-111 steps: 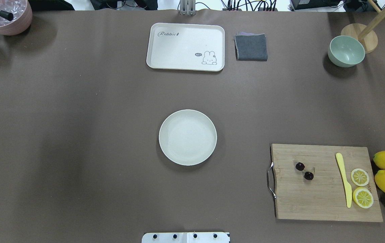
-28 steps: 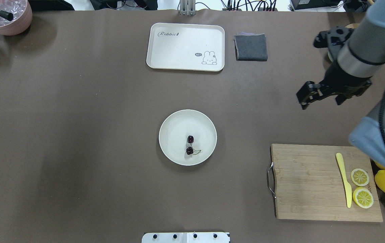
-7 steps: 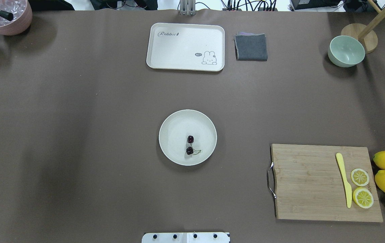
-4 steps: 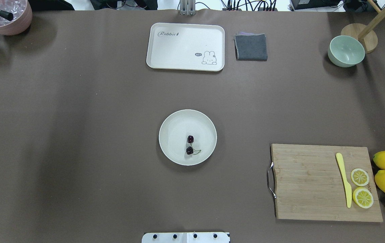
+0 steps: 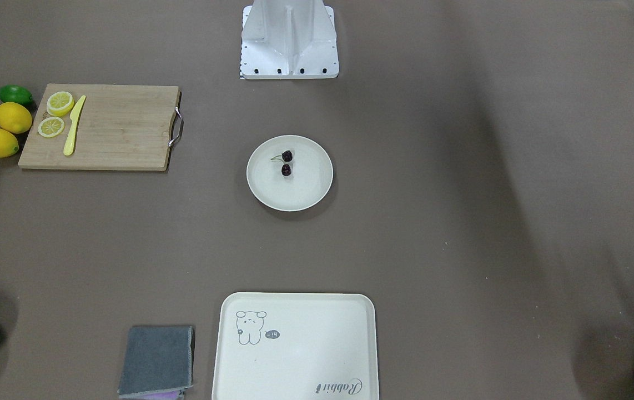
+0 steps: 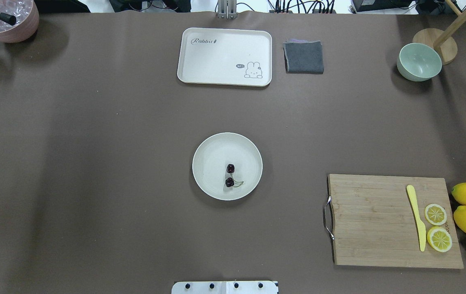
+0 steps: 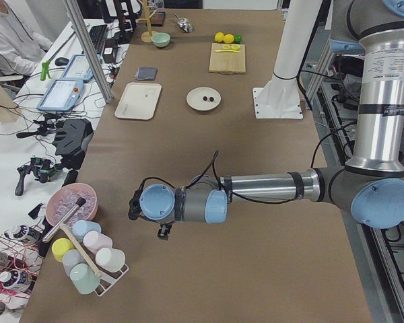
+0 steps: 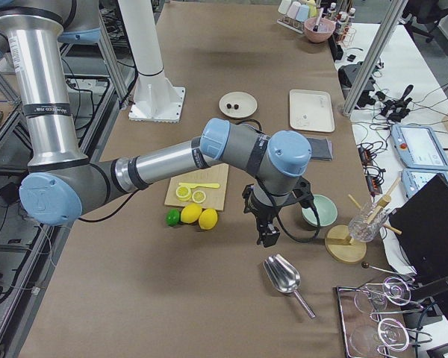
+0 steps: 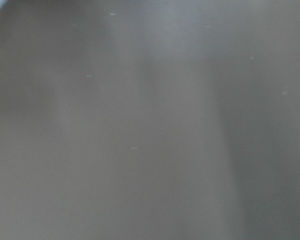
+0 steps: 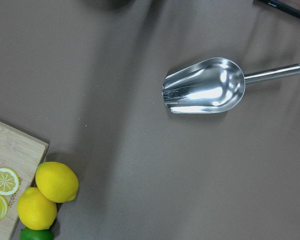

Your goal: Place red cherry on plate

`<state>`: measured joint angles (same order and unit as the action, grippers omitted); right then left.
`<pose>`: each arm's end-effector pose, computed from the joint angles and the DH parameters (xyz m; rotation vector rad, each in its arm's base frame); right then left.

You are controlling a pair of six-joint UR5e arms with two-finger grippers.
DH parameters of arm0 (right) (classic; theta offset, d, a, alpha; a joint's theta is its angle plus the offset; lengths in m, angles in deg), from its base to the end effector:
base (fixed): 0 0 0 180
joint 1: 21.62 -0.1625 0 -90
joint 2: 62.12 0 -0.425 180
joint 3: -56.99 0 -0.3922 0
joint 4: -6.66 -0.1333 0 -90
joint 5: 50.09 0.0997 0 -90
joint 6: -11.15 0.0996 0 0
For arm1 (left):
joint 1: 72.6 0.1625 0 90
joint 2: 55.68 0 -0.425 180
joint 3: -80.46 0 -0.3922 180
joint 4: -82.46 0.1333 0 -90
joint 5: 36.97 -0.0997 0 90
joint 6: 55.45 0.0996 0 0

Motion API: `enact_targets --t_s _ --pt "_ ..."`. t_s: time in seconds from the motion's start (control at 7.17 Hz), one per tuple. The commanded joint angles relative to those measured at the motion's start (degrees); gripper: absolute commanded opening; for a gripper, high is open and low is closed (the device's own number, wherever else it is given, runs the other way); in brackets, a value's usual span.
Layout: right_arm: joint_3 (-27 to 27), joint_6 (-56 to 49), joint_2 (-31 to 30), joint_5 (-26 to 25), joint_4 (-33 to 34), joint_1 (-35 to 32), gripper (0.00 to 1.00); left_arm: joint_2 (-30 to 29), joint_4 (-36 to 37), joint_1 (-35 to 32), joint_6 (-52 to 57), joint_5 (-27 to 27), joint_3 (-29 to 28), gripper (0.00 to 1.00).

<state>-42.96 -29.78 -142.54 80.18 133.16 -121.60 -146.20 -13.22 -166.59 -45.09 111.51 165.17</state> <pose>0.1569 -0.4938 0.5522 0.0438 -0.7572 -0.4102 -0.0827 -0.4906 0.6706 0.1419 1.0114 0.1095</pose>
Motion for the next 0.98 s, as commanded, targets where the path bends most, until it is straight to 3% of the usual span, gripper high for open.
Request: enact_targets --t_s 0.0,0.56,0.84 --pt "-0.1 0.6 0.1 -0.5 0.0 0.5 1.0 0.0 0.3 -2.3 0.3 -7.4 -0.2 0.98" --pt "0.2 0.8 0.7 -1.2 -0.1 1.6 1.0 -0.3 4.7 -3.7 0.2 -9.1 -0.2 0.98" --pt "-0.2 6.5 0.6 -0.6 -0.2 2.3 1.0 -0.8 7.7 -3.8 0.1 -9.1 0.3 0.98"
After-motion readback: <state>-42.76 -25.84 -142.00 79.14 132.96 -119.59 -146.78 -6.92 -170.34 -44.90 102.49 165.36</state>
